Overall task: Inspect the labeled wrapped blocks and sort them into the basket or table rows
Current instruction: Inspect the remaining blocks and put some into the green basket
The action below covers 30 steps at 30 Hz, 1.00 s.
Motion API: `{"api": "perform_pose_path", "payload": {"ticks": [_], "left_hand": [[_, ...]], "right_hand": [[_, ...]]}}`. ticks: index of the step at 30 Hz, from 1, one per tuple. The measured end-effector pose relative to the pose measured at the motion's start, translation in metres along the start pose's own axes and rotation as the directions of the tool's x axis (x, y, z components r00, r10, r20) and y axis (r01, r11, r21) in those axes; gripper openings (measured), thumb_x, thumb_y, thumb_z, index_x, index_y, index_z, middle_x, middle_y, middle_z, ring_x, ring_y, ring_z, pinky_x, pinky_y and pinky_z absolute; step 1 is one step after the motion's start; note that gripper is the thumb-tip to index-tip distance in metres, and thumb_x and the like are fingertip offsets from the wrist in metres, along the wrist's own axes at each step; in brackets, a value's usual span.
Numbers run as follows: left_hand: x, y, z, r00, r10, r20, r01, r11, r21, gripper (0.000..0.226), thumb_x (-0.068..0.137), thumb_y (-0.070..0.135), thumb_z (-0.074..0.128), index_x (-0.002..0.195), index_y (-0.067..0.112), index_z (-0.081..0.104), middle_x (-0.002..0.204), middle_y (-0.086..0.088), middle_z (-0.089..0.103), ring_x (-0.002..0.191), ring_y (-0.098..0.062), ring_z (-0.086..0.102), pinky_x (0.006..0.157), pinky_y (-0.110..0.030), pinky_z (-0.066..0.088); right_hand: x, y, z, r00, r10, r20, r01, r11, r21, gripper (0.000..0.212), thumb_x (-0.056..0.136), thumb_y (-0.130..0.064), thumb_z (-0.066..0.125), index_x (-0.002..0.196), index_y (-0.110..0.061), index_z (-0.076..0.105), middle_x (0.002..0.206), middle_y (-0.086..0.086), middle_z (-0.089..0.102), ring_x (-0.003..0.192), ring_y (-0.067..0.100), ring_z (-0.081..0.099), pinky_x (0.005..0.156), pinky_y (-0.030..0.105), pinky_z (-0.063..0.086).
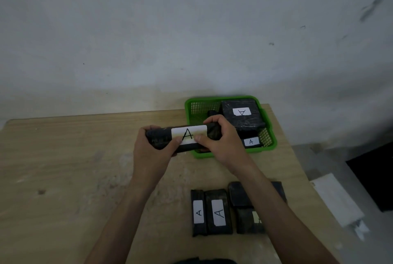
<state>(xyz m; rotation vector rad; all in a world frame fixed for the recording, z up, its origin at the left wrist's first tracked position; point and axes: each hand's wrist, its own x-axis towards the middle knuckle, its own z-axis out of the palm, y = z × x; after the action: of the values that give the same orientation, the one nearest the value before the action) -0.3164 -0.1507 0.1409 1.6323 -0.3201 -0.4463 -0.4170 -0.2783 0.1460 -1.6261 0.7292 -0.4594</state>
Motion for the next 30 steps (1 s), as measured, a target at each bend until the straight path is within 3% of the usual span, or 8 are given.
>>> {"api": "perform_pose_path", "payload": {"ticks": [3,6,11,14,17,22,26,30], "left_hand": [[-0.008,0.002,-0.002,1.000,0.016,0.013,-0.015,1.000,-0.009,0.040,0.075,0.010,0.076,0.102,0.012,0.047,0.092,0.001,0.054,0.078,-0.015,0.063,0.059,-0.021,0.058],[-0.011,0.007,-0.003,0.997,0.079,0.018,-0.079,0.997,-0.008,0.038,0.075,0.010,0.076,0.099,0.014,0.047,0.093,-0.001,0.055,0.079,-0.014,0.063,0.061,-0.023,0.058],[-0.015,0.011,-0.002,0.992,0.127,0.009,-0.127,0.992,-0.022,0.036,0.075,0.007,0.076,0.095,0.018,0.048,0.091,0.001,0.055,0.080,-0.013,0.062,0.061,-0.024,0.058],[-0.016,0.013,-0.002,0.999,0.026,0.048,-0.021,0.995,-0.095,0.032,0.079,0.013,0.073,0.098,0.018,0.047,0.095,0.000,0.059,0.079,-0.016,0.067,0.059,-0.024,0.058],[-0.015,0.019,-0.001,0.996,-0.080,0.047,0.088,0.972,-0.219,0.021,0.085,0.023,0.067,0.095,0.016,0.049,0.095,-0.005,0.063,0.075,-0.022,0.071,0.058,-0.029,0.059],[-0.012,0.018,0.000,0.999,-0.047,0.009,0.048,0.973,-0.226,0.019,0.085,0.016,0.066,0.082,0.015,0.048,0.088,-0.006,0.058,0.076,-0.021,0.063,0.056,-0.023,0.056],[-0.010,0.016,-0.006,0.998,-0.018,0.063,0.034,0.965,-0.258,0.021,0.082,0.007,0.067,0.078,0.013,0.048,0.085,-0.006,0.058,0.079,-0.022,0.064,0.061,-0.025,0.057],[-0.007,0.018,-0.007,0.997,0.039,0.073,-0.023,0.978,-0.207,0.025,0.079,-0.001,0.069,0.074,0.012,0.048,0.086,-0.005,0.058,0.078,-0.019,0.061,0.063,-0.023,0.056]], "right_hand": [[-0.009,0.000,-0.001,0.999,-0.043,-0.024,0.042,0.998,-0.047,0.033,0.077,-0.019,0.078,0.099,-0.019,0.054,0.093,0.005,0.055,0.088,0.026,0.061,0.074,0.041,0.059],[-0.014,-0.003,-0.001,0.997,-0.065,-0.044,0.065,0.998,-0.017,0.031,0.077,-0.024,0.078,0.097,-0.024,0.055,0.100,0.009,0.058,0.094,0.029,0.062,0.078,0.049,0.057],[-0.019,-0.011,0.000,0.984,-0.144,-0.104,0.138,0.989,-0.057,0.032,0.077,-0.018,0.078,0.097,-0.018,0.054,0.095,0.010,0.056,0.089,0.028,0.059,0.077,0.042,0.056],[-0.020,-0.015,-0.003,0.973,-0.210,-0.093,0.204,0.977,-0.065,0.038,0.078,-0.015,0.078,0.105,-0.017,0.052,0.093,-0.006,0.052,0.084,0.011,0.055,0.075,0.022,0.053],[-0.019,-0.019,-0.005,0.971,-0.221,-0.091,0.222,0.975,-0.004,0.038,0.080,-0.019,0.076,0.109,-0.019,0.052,0.095,-0.008,0.053,0.084,0.003,0.055,0.076,0.015,0.050],[-0.015,-0.018,0.001,0.974,-0.188,-0.125,0.200,0.976,0.084,0.019,0.086,-0.013,0.069,0.094,-0.016,0.053,0.092,0.000,0.057,0.081,0.004,0.057,0.075,0.017,0.049],[-0.014,-0.017,0.000,0.989,-0.123,-0.080,0.132,0.983,0.130,0.023,0.085,-0.013,0.069,0.103,-0.014,0.055,0.094,-0.007,0.058,0.079,-0.006,0.057,0.074,0.014,0.049],[-0.008,-0.013,-0.006,0.999,0.039,0.029,-0.040,0.998,0.043,0.031,0.084,-0.027,0.072,0.110,-0.019,0.057,0.107,-0.001,0.062,0.098,0.013,0.062,0.088,0.030,0.054]]}}
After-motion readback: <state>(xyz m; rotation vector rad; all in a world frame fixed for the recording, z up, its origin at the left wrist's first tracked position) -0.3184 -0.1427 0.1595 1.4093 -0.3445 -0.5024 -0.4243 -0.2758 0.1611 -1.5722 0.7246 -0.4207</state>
